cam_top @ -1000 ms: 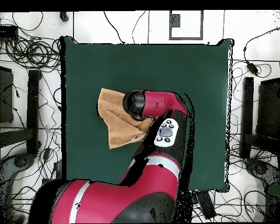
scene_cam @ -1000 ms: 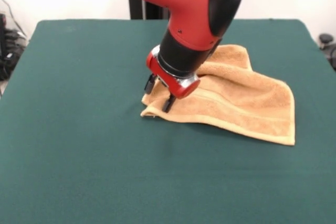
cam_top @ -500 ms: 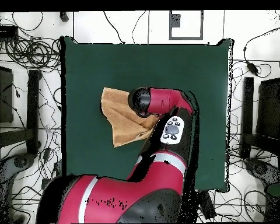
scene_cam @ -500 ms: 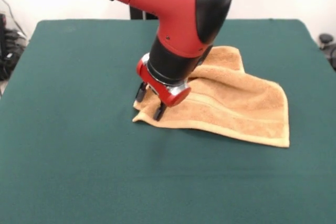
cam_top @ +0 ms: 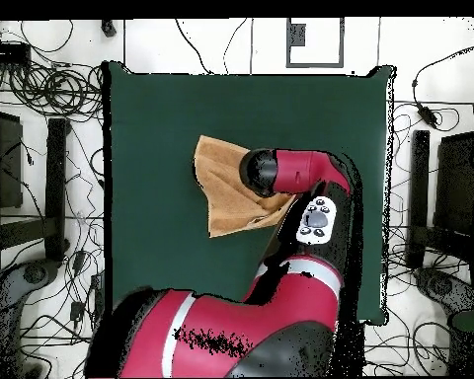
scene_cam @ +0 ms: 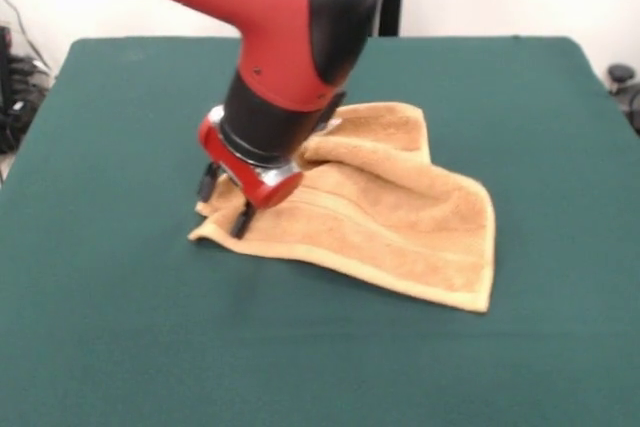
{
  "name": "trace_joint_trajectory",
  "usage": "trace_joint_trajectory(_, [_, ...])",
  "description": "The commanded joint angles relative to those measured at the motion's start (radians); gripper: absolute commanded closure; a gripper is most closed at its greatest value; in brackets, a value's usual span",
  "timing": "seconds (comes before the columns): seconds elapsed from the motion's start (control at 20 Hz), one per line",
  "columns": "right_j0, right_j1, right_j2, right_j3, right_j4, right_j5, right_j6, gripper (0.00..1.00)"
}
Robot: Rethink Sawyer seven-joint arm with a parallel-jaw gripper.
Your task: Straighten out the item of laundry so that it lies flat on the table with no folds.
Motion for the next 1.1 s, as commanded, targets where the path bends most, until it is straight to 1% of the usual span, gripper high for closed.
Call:
trace_joint_trajectory(0.05, [-0.05, 0.004, 0.087, 0.0, -0.108, -0.065, -0.166, 0.0])
trace_joint_trajectory(0.35, [-0.1, -0.011, 0.15, 0.018, -0.127, -0.076, -0.178, 0.0])
trace_joint_trajectory(0.55, [-0.113, -0.017, 0.171, 0.027, -0.146, -0.079, -0.178, 0.0])
trace_joint_trajectory(0.6, [-0.121, -0.021, 0.185, 0.033, -0.148, -0.063, -0.176, 1.0])
trace_joint_trajectory(1.1, [-0.118, -0.025, 0.186, 0.037, -0.171, -0.056, -0.144, 1.0])
